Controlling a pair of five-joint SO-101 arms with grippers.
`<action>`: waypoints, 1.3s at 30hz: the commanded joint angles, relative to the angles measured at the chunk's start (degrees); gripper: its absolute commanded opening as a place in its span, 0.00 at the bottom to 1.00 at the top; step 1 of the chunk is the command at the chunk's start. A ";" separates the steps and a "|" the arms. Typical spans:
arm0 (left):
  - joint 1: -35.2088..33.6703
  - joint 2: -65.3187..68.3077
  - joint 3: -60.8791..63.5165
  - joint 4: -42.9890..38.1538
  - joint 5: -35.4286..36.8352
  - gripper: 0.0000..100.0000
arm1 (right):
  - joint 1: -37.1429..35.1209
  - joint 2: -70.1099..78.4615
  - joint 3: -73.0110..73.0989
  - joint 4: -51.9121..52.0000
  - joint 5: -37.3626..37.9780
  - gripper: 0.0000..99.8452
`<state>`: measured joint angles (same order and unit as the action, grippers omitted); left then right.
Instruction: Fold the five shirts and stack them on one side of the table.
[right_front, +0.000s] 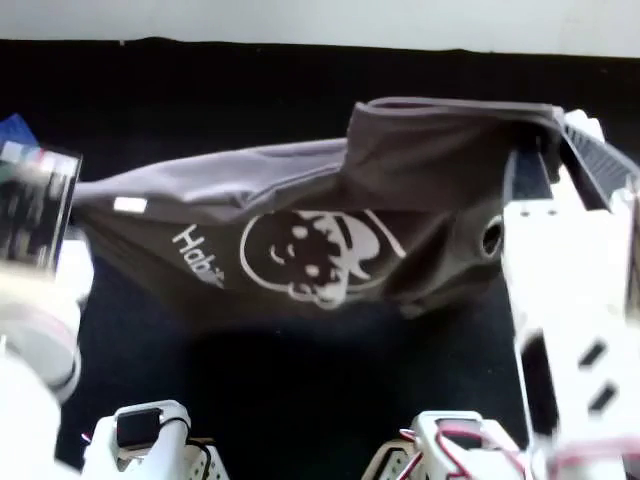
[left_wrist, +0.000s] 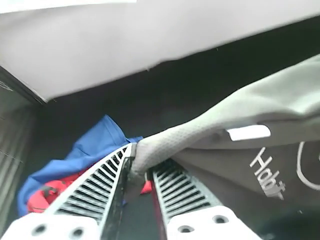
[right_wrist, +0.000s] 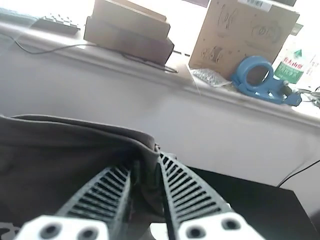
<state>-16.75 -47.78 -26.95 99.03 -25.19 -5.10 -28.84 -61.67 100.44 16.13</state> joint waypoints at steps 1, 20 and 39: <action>-0.40 -1.36 -3.21 0.62 -0.44 0.01 | -0.31 -3.65 0.22 0.57 -0.70 0.01; -0.13 8.92 19.21 -12.31 -0.70 0.01 | -0.40 -10.15 51.82 -24.13 -0.79 0.01; 1.80 58.51 -18.95 -12.48 -0.53 0.01 | -1.01 16.13 59.47 -53.93 -0.62 0.01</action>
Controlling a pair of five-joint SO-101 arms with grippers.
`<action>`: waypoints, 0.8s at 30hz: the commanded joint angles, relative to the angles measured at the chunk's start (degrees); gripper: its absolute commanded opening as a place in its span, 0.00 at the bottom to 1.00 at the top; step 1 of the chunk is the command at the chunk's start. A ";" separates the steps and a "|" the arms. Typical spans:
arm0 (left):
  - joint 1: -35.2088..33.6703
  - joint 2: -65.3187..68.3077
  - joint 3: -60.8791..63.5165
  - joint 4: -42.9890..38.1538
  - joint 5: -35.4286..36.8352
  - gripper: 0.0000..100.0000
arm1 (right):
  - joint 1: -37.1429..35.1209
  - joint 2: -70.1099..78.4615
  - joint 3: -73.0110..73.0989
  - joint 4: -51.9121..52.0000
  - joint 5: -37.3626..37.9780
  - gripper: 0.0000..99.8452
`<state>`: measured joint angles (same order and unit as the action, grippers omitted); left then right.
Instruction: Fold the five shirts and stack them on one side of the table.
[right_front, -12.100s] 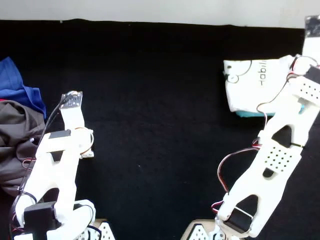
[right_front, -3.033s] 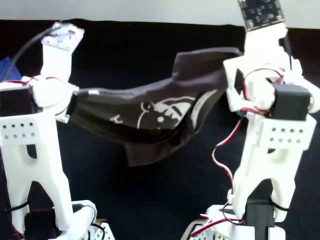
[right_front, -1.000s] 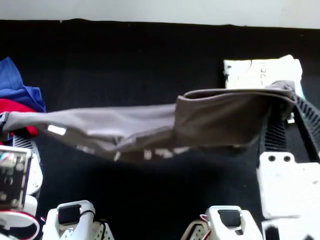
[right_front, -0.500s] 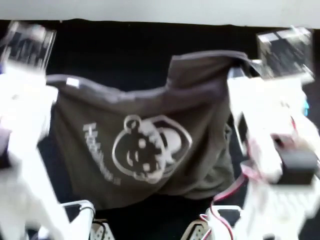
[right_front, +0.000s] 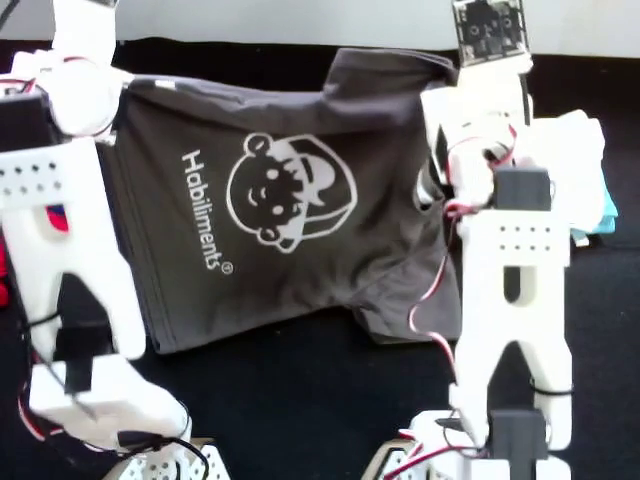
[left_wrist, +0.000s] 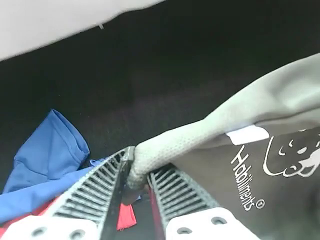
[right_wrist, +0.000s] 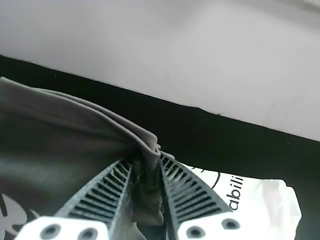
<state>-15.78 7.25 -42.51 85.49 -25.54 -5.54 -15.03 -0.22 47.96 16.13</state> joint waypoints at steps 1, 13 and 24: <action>0.84 5.23 -3.30 1.14 -0.18 0.01 | -0.57 3.65 -1.10 -1.45 -0.62 0.01; 2.33 20.88 -3.30 12.31 -0.18 0.01 | -0.40 8.66 8.40 6.73 -0.53 0.01; 1.71 22.73 -3.65 12.92 -0.18 0.01 | -2.33 9.89 8.31 -5.76 -0.53 0.01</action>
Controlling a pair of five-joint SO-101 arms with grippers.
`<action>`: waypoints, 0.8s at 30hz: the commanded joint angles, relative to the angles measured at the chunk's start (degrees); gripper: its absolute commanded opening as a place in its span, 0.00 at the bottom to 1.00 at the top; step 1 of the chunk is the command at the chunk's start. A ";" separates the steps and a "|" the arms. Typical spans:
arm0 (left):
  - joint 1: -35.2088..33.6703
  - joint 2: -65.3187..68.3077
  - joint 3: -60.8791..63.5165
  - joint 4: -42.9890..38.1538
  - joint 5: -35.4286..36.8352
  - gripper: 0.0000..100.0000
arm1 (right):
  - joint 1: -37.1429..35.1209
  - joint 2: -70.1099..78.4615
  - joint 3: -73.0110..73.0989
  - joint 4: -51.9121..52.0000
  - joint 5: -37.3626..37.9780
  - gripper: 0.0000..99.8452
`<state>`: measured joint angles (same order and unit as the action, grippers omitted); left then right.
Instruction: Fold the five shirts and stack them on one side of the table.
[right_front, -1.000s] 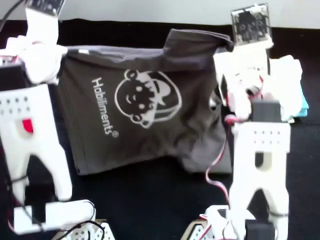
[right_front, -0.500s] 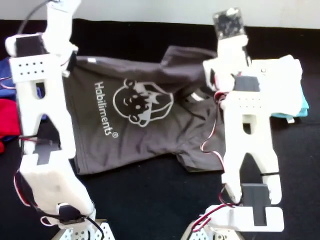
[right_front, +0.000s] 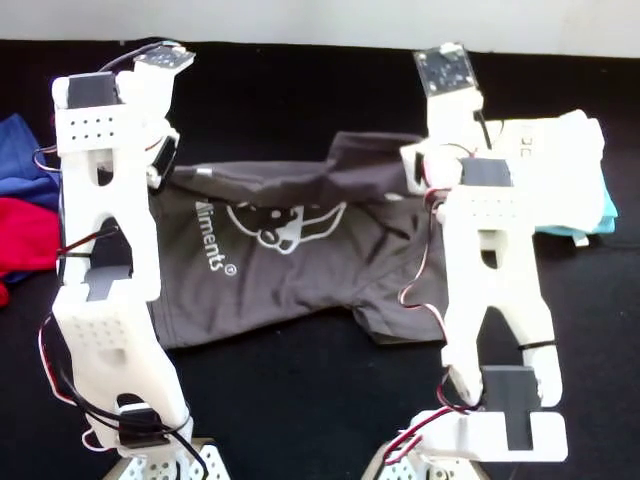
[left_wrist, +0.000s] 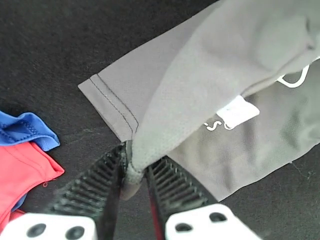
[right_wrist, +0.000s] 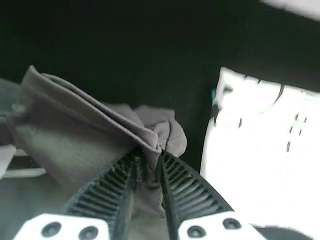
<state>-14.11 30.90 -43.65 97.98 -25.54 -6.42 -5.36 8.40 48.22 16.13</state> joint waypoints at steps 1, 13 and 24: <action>0.04 -0.92 -2.51 0.44 -0.18 0.01 | -1.80 0.92 -0.40 -8.31 -0.53 0.01; -3.65 -2.33 -11.82 -7.47 14.77 0.01 | -0.22 18.07 -19.65 -19.47 -0.44 0.01; -3.30 5.05 -11.38 -17.32 14.95 0.01 | -0.40 42.77 -45.85 -17.45 -0.35 0.01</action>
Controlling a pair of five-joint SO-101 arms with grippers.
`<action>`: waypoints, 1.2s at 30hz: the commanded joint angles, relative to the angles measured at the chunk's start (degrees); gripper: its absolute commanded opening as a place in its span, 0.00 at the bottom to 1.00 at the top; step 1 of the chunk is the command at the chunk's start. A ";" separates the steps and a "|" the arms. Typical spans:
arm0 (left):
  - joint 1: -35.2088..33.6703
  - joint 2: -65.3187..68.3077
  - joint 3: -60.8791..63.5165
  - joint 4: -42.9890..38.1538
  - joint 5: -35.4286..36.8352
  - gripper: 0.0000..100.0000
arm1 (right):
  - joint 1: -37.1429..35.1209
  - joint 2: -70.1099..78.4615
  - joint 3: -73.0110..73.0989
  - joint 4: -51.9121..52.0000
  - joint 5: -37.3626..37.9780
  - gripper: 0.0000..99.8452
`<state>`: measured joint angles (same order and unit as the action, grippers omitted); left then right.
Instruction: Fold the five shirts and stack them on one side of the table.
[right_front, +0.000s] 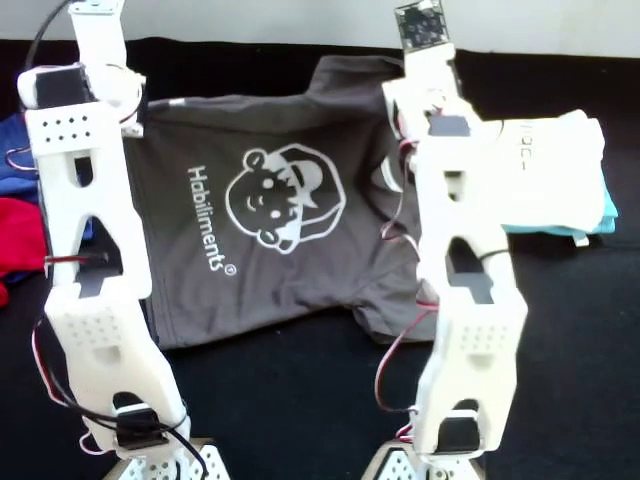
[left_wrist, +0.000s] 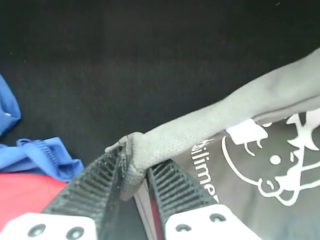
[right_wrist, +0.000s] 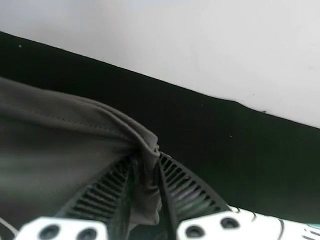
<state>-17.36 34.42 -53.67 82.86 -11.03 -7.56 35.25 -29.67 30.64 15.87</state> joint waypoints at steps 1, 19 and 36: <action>-0.13 2.95 -1.45 -2.90 0.44 0.01 | 0.92 4.26 -9.63 -0.04 0.00 0.01; -0.04 11.38 -1.45 -6.86 0.44 0.01 | 1.10 35.21 -55.96 21.32 15.21 0.01; -0.13 11.47 -1.36 -6.42 0.35 0.01 | -10.59 35.74 -58.51 44.09 15.21 0.01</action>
<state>-17.36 46.55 -53.67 76.88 -11.03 -15.82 71.47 -89.01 73.10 30.29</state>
